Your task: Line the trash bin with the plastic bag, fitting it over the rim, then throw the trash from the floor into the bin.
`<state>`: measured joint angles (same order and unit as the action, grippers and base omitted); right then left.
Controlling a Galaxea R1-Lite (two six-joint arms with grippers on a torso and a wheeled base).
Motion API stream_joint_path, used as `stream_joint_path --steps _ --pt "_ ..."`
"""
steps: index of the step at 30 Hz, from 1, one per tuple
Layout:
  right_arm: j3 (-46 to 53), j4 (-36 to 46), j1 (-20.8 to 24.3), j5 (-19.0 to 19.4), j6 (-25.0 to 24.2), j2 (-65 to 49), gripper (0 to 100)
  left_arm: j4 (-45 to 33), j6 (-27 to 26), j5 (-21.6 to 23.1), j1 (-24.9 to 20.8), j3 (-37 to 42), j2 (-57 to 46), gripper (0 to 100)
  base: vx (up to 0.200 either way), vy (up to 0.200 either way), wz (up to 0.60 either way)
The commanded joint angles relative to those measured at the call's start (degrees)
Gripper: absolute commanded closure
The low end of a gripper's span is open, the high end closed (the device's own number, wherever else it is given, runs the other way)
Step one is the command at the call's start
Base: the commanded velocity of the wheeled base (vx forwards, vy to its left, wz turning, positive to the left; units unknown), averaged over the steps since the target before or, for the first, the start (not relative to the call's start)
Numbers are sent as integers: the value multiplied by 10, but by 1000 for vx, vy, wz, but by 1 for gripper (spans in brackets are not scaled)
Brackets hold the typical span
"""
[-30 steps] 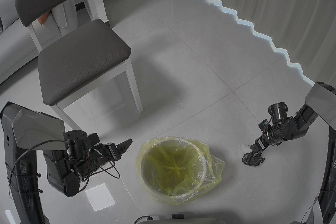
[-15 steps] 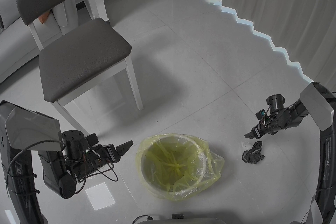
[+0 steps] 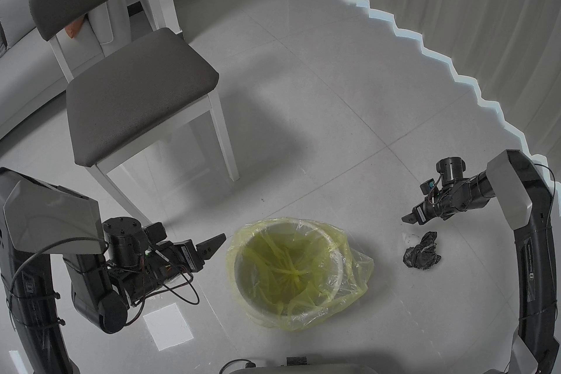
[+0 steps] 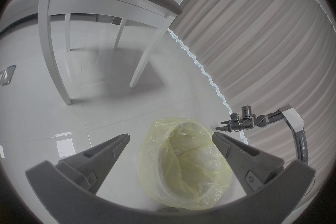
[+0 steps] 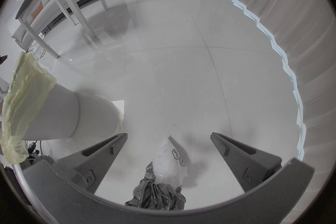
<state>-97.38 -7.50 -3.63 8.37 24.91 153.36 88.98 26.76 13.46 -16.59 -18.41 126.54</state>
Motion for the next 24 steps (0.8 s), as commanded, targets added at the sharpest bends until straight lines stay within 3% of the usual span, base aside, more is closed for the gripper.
stream_joint_path --steps 1,4,7,9,12,20,24 --pt "-30 45 -13 0 6 54 0 10 0 -12 -9 8 1 0 0 0 0" --pt "-31 92 -20 3 15 28 0 10 0 -12 -8 8 1 0 0 0 0" --pt "-49 209 -28 -3 54 9 0 10 0 -12 -11 5 6 0 0 0 0" --pt "-61 243 -32 -13 64 12 0 10 0 -13 -16 4 12 0 0 0 0" --pt "-64 253 -38 -33 62 13 0 10 0 -18 -20 2 18 0 0 0 0" --pt "-69 258 -46 -36 66 13 0 10 0 -22 -22 -1 22 0 0 0 0" --pt "-84 298 -42 -35 68 14 0 10 0 -23 -27 -1 21 0 0 0 0"
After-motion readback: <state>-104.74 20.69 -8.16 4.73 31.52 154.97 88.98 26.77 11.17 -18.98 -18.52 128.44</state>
